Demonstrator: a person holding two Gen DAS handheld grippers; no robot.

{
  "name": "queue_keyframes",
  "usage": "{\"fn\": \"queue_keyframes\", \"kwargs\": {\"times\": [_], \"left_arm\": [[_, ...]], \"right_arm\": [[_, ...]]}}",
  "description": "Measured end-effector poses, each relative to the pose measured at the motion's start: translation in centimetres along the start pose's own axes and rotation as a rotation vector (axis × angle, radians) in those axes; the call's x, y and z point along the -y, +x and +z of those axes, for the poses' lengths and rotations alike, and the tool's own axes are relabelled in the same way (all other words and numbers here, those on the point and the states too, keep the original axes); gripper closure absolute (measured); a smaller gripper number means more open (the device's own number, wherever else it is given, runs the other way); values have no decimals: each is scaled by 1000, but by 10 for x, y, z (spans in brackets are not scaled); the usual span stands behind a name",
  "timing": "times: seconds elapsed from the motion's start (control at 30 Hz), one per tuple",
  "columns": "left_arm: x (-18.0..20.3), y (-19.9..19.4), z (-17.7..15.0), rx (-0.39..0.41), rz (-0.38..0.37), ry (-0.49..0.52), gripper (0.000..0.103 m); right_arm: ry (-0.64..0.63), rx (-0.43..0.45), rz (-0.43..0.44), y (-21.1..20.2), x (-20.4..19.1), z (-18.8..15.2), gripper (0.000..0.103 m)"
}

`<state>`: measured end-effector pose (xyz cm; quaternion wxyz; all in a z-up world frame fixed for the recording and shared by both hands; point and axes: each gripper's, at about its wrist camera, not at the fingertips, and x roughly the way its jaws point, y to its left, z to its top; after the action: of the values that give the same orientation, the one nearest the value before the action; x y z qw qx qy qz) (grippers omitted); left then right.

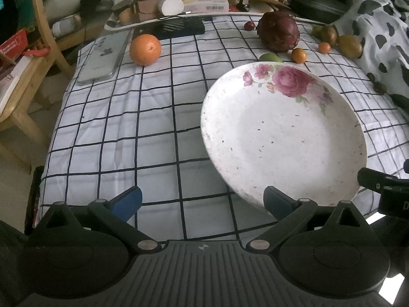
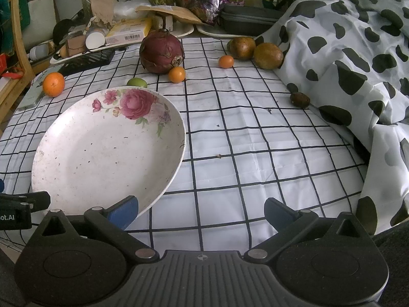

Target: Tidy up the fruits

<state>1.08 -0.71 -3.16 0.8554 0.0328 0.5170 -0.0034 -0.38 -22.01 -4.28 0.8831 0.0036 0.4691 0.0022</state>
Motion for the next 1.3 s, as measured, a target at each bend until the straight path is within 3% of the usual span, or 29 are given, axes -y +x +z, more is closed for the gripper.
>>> {"fn": "queue_keyframes", "kwargs": {"times": [0.3,0.5,1.13,1.3], "left_arm": [[-2,-2,3,-3,-23,1,1],[-9,-9,14,61,-58,-9,1],[-42,8,83,223,-181,38,1],[-62,25,108,207,-196,1,2]], "right_arm": [[5,1,-10,-1,1,3,0],[78,58,-33,-5,17,13,0],[80,117,-116,32,54,67,0],[84,102,-123,45,62,80,0]]}}
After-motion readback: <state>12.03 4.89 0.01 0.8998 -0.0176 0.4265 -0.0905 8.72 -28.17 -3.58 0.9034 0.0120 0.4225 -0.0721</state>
